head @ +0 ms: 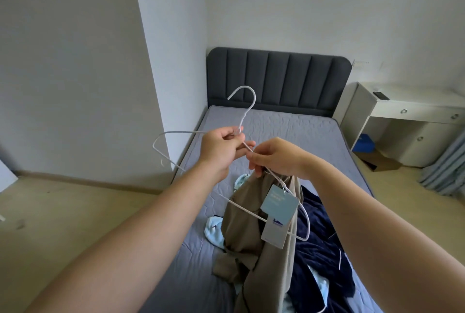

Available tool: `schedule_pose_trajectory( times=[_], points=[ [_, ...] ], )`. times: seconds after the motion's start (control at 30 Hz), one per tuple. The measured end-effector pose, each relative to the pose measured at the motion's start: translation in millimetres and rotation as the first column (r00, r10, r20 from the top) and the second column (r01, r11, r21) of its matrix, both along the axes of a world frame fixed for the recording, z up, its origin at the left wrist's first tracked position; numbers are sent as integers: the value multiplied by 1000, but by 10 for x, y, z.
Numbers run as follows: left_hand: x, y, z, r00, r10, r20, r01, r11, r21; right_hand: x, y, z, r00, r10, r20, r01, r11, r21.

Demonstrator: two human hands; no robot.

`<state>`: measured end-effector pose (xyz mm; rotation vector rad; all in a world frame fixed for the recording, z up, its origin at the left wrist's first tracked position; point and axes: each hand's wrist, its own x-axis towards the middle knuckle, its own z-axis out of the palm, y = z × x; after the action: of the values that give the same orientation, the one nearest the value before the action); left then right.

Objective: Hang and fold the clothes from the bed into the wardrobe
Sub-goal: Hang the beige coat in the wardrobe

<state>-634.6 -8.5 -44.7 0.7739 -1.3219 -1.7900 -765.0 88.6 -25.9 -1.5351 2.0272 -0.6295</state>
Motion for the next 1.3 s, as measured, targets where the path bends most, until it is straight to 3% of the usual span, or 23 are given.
schedule_pose_trajectory(
  times=[0.17, 0.27, 0.33, 0.43, 0.57, 0.67, 0.83, 0.93, 1.07, 1.17, 1.3],
  points=[
    [65, 26, 24, 990, -15, 137, 59, 944, -324, -40, 50, -4, 1000, -29, 2, 29, 999, -28],
    [71, 73, 59, 958, 52, 280, 130, 794, -593, -3, 41, -47, 1000, 6, 3, -6, 1000, 11],
    [58, 90, 94, 943, 105, 316, 154, 703, -694, 30, 12, -94, 999, -7, -36, 7, 1000, 0],
    [77, 62, 131, 946, 86, 313, 175, 679, -713, 47, 6, -152, 998, -41, -40, 39, 998, -52],
    [148, 7, 87, 960, 10, 280, 176, 759, -627, 47, -10, -207, 997, -79, -26, 78, 996, -51],
    [197, 26, -16, 957, 67, 281, 161, 684, -712, 67, -38, -264, 993, -112, -32, 111, 993, -40],
    [272, 98, -347, 943, 297, 149, -42, 551, -833, 100, -31, -307, 978, -204, 36, 207, 970, -125],
    [379, 132, -667, 924, 324, 201, 4, 519, -855, 113, 3, -300, 968, -243, 63, 251, 949, -191],
    [517, 98, -1117, 808, 306, 503, 215, 642, -736, 99, 55, -284, 940, -268, 212, 317, 916, -246],
    [578, 84, -1390, 629, 224, 745, 401, 727, -558, 86, 75, -285, 922, -274, 273, 346, 900, -265],
    [595, 153, -1712, 346, 106, 932, 581, 756, -302, 88, 90, -276, 880, -272, 389, 393, 877, -275]
  ],
)
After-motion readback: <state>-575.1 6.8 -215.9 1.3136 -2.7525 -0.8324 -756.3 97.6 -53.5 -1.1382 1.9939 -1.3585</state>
